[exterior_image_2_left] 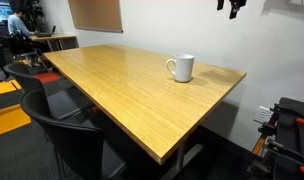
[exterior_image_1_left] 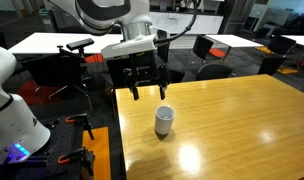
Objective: Take the marker from the white cup and put it on the table
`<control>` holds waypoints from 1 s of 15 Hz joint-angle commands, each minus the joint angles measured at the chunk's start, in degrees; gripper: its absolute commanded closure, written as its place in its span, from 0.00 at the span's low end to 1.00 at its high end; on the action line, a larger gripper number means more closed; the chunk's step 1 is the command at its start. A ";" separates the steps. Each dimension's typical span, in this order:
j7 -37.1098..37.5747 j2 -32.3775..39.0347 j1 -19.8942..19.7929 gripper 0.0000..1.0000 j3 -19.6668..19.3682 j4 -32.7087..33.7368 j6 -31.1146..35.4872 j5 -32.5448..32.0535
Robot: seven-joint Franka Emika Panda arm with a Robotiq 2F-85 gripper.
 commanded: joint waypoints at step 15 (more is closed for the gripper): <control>-14.65 9.53 0.11 0.00 1.91 1.76 6.52 10.79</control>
